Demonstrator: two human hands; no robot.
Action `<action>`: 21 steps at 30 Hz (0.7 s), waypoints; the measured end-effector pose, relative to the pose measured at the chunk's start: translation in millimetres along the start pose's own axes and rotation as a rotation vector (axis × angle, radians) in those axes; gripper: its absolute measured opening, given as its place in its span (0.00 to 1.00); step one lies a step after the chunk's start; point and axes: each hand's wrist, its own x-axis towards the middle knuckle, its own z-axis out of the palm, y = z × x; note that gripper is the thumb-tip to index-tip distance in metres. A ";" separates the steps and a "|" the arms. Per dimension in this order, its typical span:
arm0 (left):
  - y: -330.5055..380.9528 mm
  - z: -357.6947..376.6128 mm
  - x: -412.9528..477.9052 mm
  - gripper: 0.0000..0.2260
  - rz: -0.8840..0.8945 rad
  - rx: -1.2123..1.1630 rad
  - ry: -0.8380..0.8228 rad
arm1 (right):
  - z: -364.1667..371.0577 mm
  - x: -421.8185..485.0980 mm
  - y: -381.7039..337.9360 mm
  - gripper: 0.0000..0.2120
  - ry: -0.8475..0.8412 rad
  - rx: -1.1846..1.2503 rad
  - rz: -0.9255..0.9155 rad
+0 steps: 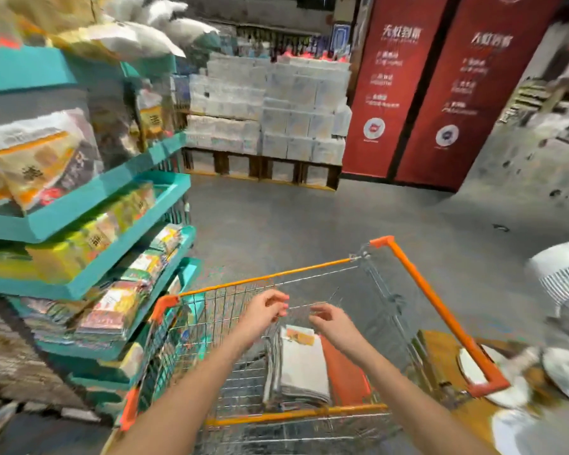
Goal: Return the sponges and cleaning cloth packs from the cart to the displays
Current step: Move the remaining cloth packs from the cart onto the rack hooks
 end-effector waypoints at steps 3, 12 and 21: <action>-19.7 11.6 30.8 0.08 -0.043 0.030 -0.005 | -4.6 24.1 27.5 0.16 -0.006 -0.024 0.025; -104.4 38.5 156.9 0.09 -0.260 0.052 -0.060 | -2.2 139.6 103.2 0.14 -0.015 -0.040 0.216; -181.5 64.0 230.0 0.10 -0.436 0.137 -0.125 | 22.0 215.1 169.5 0.09 -0.085 -0.013 0.408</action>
